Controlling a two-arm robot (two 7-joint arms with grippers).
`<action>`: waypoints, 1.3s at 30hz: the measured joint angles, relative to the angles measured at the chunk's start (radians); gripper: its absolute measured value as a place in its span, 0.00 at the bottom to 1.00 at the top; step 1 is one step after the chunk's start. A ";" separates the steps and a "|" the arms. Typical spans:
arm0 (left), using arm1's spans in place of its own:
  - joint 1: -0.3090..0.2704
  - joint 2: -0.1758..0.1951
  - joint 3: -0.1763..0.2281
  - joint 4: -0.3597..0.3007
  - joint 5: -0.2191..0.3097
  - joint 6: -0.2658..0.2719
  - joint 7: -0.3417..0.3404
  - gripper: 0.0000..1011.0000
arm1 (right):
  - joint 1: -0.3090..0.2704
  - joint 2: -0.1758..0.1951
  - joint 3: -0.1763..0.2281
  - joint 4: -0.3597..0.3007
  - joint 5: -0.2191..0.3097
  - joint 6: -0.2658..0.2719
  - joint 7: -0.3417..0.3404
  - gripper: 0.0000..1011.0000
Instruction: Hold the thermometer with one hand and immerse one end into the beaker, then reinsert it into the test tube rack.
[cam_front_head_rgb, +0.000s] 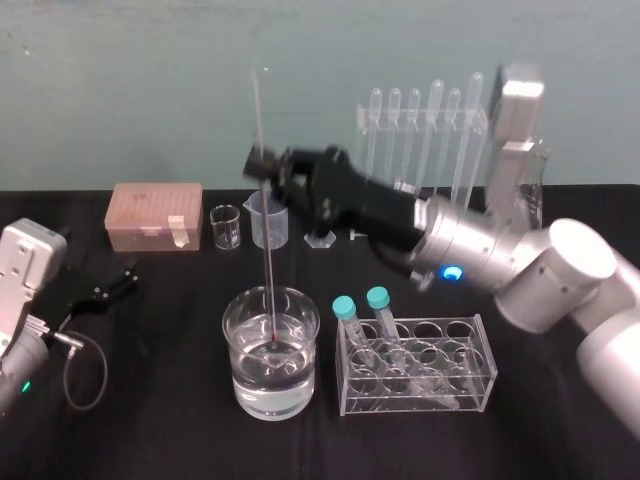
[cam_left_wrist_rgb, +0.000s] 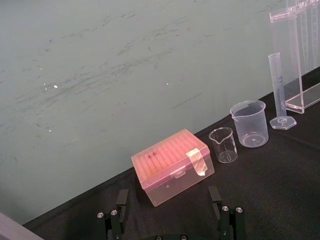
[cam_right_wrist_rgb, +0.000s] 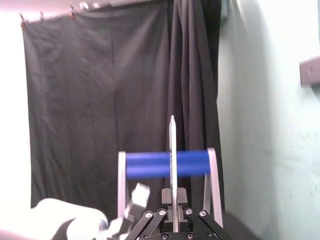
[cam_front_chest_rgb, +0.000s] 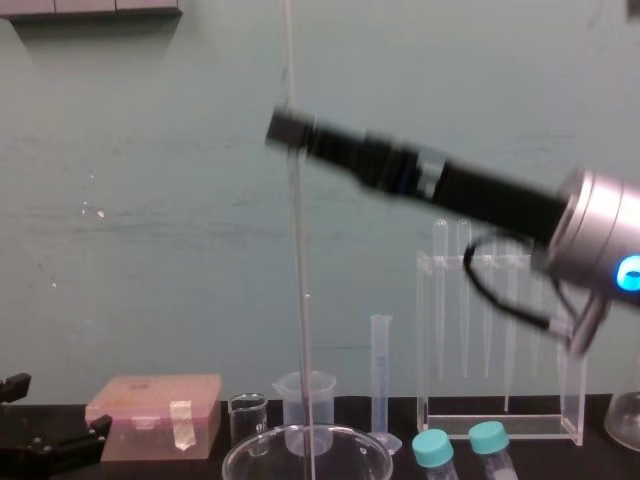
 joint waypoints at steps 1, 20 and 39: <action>0.000 0.000 0.000 0.000 0.000 0.000 0.000 1.00 | 0.008 0.007 0.012 -0.025 0.023 0.012 0.002 0.05; 0.000 0.000 0.000 0.000 0.000 0.000 0.000 1.00 | 0.050 0.158 0.177 -0.190 0.101 0.006 -0.125 0.05; 0.000 0.000 0.000 0.000 0.000 0.000 0.000 1.00 | -0.263 0.316 0.282 -0.312 0.073 0.045 -0.286 0.05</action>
